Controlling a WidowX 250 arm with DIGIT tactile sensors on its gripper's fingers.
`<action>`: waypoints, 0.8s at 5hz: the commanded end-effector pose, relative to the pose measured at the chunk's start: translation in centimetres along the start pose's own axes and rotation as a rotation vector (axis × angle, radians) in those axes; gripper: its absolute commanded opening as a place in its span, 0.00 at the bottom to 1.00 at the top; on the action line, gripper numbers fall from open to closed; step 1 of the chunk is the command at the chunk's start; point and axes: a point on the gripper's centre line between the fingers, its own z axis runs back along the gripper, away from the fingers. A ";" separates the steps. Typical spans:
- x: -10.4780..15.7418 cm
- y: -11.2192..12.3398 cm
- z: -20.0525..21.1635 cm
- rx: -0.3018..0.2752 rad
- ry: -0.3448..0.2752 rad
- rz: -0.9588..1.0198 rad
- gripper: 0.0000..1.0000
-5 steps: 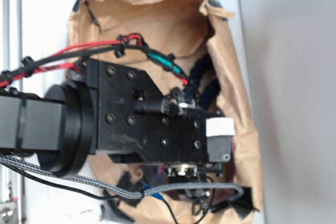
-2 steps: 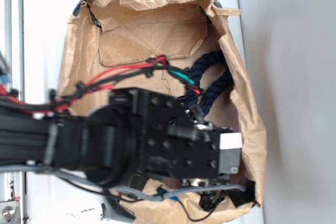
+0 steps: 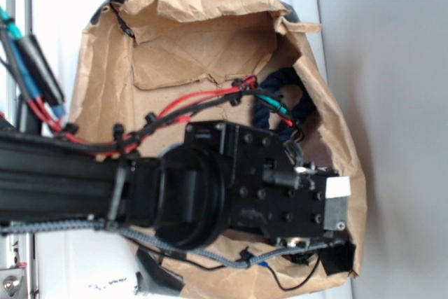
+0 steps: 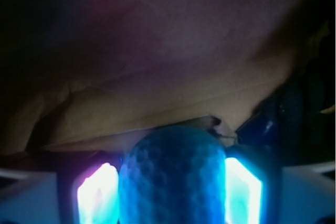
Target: Grab the blue ball.
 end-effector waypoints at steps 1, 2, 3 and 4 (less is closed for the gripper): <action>-0.4 0.2 4.2 -0.090 -0.006 -0.033 0.00; -2.2 2.5 7.4 -0.153 -0.003 -0.091 0.00; -2.9 3.9 10.5 -0.214 -0.074 -0.072 0.00; -2.7 4.9 13.0 -0.284 -0.029 -0.074 0.00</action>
